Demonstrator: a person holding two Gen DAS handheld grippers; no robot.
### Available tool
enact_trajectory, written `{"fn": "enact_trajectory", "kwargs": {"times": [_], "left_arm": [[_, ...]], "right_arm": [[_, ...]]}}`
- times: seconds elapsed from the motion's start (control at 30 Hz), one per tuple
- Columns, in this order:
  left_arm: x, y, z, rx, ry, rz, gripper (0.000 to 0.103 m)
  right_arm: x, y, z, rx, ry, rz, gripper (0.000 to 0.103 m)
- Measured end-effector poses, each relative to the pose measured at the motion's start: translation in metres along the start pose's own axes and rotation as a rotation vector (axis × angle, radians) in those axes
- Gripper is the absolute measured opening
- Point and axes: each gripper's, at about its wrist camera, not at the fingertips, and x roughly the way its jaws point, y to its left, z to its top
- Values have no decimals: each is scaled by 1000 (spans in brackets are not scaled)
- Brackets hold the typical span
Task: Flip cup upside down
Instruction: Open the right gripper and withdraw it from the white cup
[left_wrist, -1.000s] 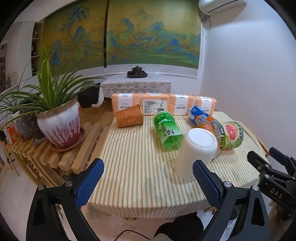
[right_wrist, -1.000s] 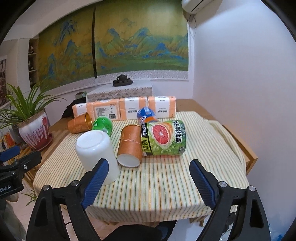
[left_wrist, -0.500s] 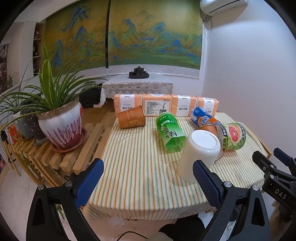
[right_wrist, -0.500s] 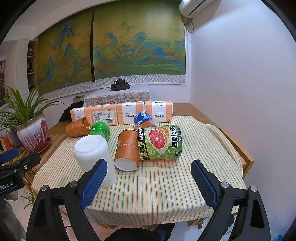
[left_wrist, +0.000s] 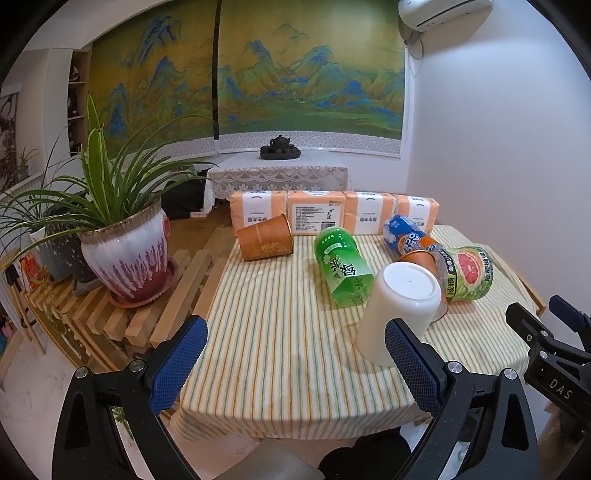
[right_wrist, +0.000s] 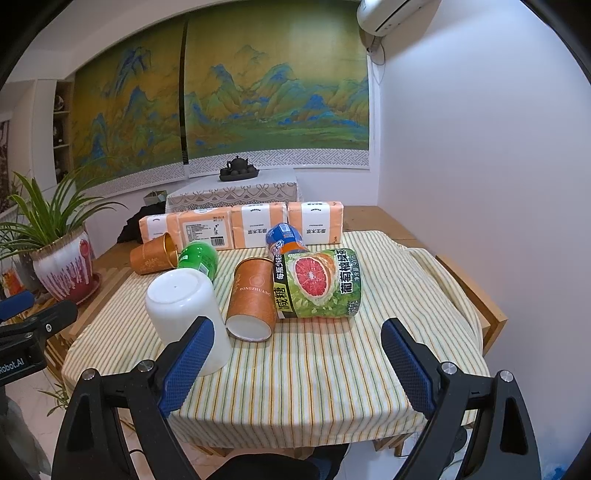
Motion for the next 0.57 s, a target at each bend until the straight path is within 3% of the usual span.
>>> {"fn": "enact_trajectory", "kwargs": {"times": [0.57], "left_arm": [[-2,-5,0,21,-11,2,102]], "right_arm": [[1,-1,-2,-3,3,-9,90]]}}
